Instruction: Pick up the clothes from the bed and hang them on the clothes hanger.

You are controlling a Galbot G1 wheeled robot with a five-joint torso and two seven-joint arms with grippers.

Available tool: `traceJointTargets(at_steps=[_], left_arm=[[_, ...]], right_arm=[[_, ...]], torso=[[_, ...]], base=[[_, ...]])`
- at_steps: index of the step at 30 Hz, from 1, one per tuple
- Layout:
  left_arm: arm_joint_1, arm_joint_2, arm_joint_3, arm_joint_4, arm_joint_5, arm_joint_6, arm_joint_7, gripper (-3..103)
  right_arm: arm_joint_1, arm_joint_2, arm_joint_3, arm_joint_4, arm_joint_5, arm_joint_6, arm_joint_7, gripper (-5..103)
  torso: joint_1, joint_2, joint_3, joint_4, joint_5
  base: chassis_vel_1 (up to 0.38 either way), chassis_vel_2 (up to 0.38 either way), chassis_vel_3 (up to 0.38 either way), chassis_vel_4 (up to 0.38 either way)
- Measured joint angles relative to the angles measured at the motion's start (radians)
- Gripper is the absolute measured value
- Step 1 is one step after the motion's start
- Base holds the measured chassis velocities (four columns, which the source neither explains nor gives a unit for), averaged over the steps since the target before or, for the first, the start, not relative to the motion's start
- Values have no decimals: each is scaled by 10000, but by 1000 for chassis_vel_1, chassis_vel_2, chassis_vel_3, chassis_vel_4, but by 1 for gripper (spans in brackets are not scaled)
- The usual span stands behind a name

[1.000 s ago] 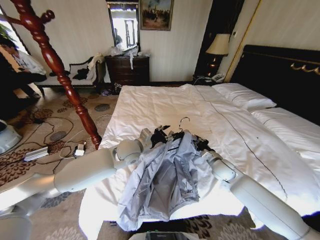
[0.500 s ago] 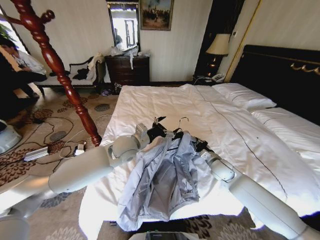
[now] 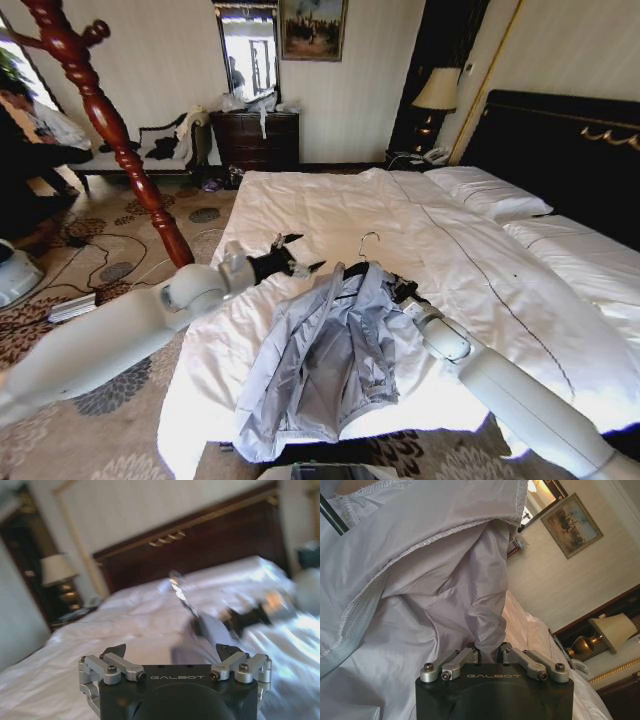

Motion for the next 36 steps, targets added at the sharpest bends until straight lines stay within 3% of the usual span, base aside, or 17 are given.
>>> traceJointTargets(at_steps=[2, 6, 20, 36], left_arm=[[-12, 139, 136, 145, 431, -146, 686, 100], [-218, -14, 459, 407, 794, -262, 978, 100], [-929, -1372, 1773, 1627, 1056, -224, 932, 97], [-900, -1724, 1694, 2648, 1296, -259, 753, 94]], right_arm=[[-17, -22, 29, 65, -74, 12, 0, 15], [-19, -67, 41, 194, -110, 15, 2, 15], [-74, -198, 111, 437, -271, -5, 23, 15], [-43, -85, -138, 669, -455, -3, -28, 15]], torso=[[0, 0, 0, -4, 0], [1, 0, 0, -5, 3], [1, -1, 1, -6, 3], [1, 0, 1, -3, 3]], base=[[0, 0, 0, 0], [0, 0, 0, 0], [0, 0, 0, 0], [0, 0, 0, 0]])
